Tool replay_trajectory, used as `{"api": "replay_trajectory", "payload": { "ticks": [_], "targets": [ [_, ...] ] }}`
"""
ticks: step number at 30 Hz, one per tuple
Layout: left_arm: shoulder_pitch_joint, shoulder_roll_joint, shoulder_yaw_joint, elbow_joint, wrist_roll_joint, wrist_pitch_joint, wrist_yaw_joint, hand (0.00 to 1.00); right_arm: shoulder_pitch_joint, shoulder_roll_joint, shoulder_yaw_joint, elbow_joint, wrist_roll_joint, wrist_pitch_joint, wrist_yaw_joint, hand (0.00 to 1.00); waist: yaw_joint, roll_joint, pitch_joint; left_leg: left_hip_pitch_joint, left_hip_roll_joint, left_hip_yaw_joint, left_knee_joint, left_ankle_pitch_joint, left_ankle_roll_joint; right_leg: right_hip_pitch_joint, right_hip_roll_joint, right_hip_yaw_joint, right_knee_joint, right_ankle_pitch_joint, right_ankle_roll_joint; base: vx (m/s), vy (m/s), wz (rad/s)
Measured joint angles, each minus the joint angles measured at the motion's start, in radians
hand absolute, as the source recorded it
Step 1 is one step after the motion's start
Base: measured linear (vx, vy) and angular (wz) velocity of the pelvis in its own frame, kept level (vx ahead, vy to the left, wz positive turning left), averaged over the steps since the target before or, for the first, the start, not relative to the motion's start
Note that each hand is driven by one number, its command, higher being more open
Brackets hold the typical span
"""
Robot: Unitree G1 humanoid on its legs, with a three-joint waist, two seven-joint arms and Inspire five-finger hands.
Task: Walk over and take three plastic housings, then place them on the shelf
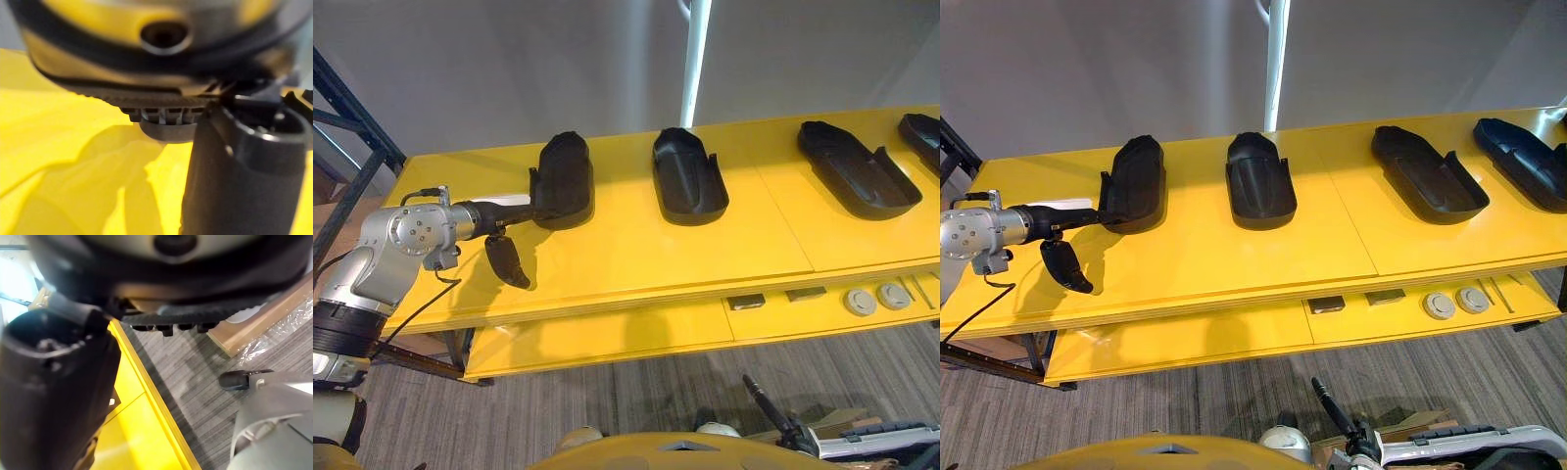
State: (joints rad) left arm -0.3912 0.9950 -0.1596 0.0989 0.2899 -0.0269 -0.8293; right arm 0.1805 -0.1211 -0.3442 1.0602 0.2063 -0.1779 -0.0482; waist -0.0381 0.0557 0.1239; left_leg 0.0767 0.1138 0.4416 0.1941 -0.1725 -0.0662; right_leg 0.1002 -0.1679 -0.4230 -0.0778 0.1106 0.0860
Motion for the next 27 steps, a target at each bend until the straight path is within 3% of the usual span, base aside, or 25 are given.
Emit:
{"api": "replay_trajectory", "payload": {
  "ticks": [8, 20, 27],
  "targets": [
    [-0.001, -0.016, -0.032, 0.018, 0.039, -0.025, 0.001, 1.0, -0.003, 0.0, 0.001, -0.016, 0.008, 0.019, 0.0, 1.0, -0.021, 0.003, 0.0, -0.005, 0.001, -0.003, 0.011, -0.004, -0.004, 0.0, -0.001, -0.007, 0.0, 0.0, 0.0, -0.01, 0.001, 0.0],
    [-0.007, -0.046, -0.061, 0.032, 0.075, -0.067, 0.033, 1.0, 0.001, -0.001, 0.001, -0.016, 0.007, 0.039, 0.0, 1.0, -0.023, 0.021, -0.006, -0.017, 0.006, 0.005, 0.031, -0.015, -0.006, -0.009, -0.001, 0.005, 0.0, 0.002, 0.003, -0.02, 0.005, -0.01],
    [-0.007, -0.056, -0.062, 0.055, 0.119, -0.128, 0.056, 1.0, 0.0, -0.001, 0.0, -0.016, 0.007, 0.043, 0.0, 1.0, -0.023, 0.021, -0.006, -0.017, 0.008, 0.007, 0.035, -0.02, -0.006, -0.008, -0.001, 0.005, 0.0, 0.002, 0.004, -0.04, 0.011, -0.01]
  ]
}}
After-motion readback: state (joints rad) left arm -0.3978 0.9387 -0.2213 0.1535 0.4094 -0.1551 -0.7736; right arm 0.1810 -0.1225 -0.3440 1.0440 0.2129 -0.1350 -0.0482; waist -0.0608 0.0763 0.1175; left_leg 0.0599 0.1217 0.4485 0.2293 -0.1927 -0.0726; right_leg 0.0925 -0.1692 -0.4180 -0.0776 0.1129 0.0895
